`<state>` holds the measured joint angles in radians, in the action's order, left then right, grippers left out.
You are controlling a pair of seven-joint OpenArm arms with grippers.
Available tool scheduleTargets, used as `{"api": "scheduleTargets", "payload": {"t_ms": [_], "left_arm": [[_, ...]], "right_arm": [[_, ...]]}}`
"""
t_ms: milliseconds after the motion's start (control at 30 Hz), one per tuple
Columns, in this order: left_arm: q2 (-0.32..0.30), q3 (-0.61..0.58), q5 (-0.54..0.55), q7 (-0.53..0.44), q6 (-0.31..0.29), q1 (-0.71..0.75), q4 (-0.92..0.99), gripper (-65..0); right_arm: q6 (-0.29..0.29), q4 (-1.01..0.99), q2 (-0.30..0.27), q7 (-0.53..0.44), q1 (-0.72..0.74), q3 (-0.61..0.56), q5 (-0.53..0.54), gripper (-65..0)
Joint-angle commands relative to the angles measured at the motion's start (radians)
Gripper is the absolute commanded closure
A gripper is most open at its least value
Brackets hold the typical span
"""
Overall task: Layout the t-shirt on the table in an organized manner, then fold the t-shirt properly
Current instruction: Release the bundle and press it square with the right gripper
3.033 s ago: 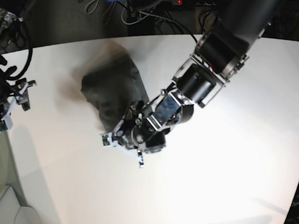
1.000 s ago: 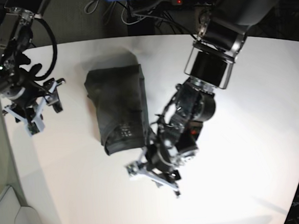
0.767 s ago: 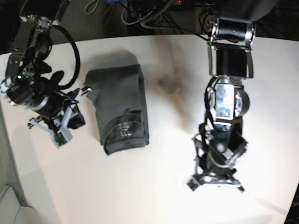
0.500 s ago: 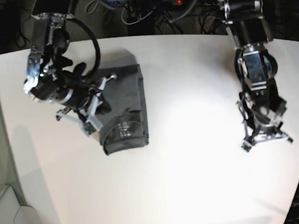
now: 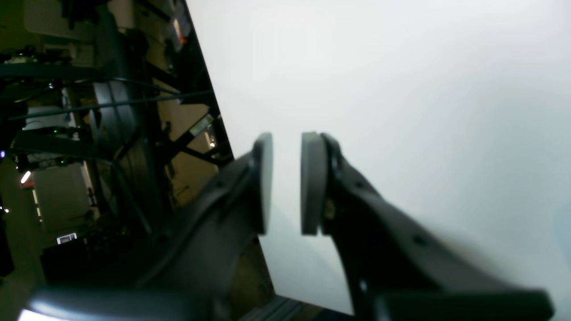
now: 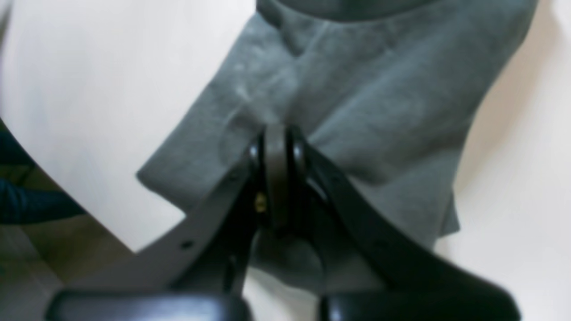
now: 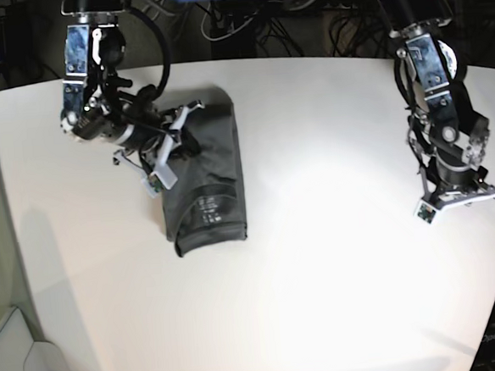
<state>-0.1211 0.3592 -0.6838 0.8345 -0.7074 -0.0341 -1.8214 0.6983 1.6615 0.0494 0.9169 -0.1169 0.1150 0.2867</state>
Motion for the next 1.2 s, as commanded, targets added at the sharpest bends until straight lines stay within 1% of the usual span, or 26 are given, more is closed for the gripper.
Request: {"api": "scheduleTargets", "payload": {"t_ms": [0, 133, 267, 333, 400, 467, 567, 633, 700, 800, 967, 1067, 1167], "left_arm": [[-0.007, 0.002, -0.007, -0.005, 0.009, -0.01, -0.021, -10.8], [-0.004, 0.002, -0.012, -0.005, 0.009, 0.01, -0.039, -10.8], [-0.01, 0.002, -0.012, -0.005, 0.009, 0.018, -0.05, -10.8], [-0.012, 0.002, -0.012, -0.005, 0.009, 0.018, -0.059, -10.8], [-0.012, 0.002, -0.012, -0.005, 0.009, 0.018, -0.071, -10.8], [-0.012, 0.002, -0.012, -0.005, 0.009, 0.018, -0.084, -10.8], [-0.007, 0.002, -0.014, -0.004, 0.009, 0.023, -0.087, -10.8], [-0.005, 0.002, -0.014, -0.004, 0.009, 0.04, -0.088, -10.8], [-0.004, 0.002, -0.014, -0.004, 0.009, 0.049, -0.093, -10.8], [-0.004, 0.002, -0.014, -0.004, 0.009, 0.072, -0.097, -10.8], [-0.002, 0.002, -0.011, -0.004, 0.009, 0.121, -0.107, -10.8], [-0.001, 0.002, -0.004, -0.004, 0.009, 0.152, -0.12, -10.8], [0.01, 0.004, -0.004, -0.004, 0.009, 0.176, -0.131, -10.8]], "right_arm": [[0.0, -0.001, -0.003, -0.017, 0.004, -0.002, 0.007, -0.3], [0.0, -0.036, -0.019, -0.06, -0.002, -0.002, 0.007, -0.3], [0.0, -0.06, -0.021, -0.066, 0.001, -0.001, 0.007, -0.3], [0.0, -0.05, -0.029, -0.066, 0.0, -0.001, 0.007, -0.3], [0.0, 0.009, -0.036, -0.061, -0.002, -0.002, 0.009, -0.3], [0.0, 0.087, -0.039, -0.051, 0.0, -0.002, 0.009, -0.3], [0.0, 0.174, -0.039, -0.002, 0.032, -0.002, 0.009, -0.3], [0.0, 0.185, -0.039, 0.051, 0.079, -0.002, 0.009, -0.3], [0.0, 0.179, -0.038, 0.078, 0.128, -0.002, 0.009, -0.3], [0.0, 0.101, -0.036, 0.083, 0.213, -0.024, 0.007, -0.3], [0.0, -0.126, -0.035, 0.067, 0.349, -0.094, 0.007, -0.3], [0.0, -0.211, -0.024, 0.017, 0.395, -0.143, 0.007, -0.3], [0.0, -0.286, -0.021, -0.02, 0.428, -0.157, 0.006, -0.3]]}}
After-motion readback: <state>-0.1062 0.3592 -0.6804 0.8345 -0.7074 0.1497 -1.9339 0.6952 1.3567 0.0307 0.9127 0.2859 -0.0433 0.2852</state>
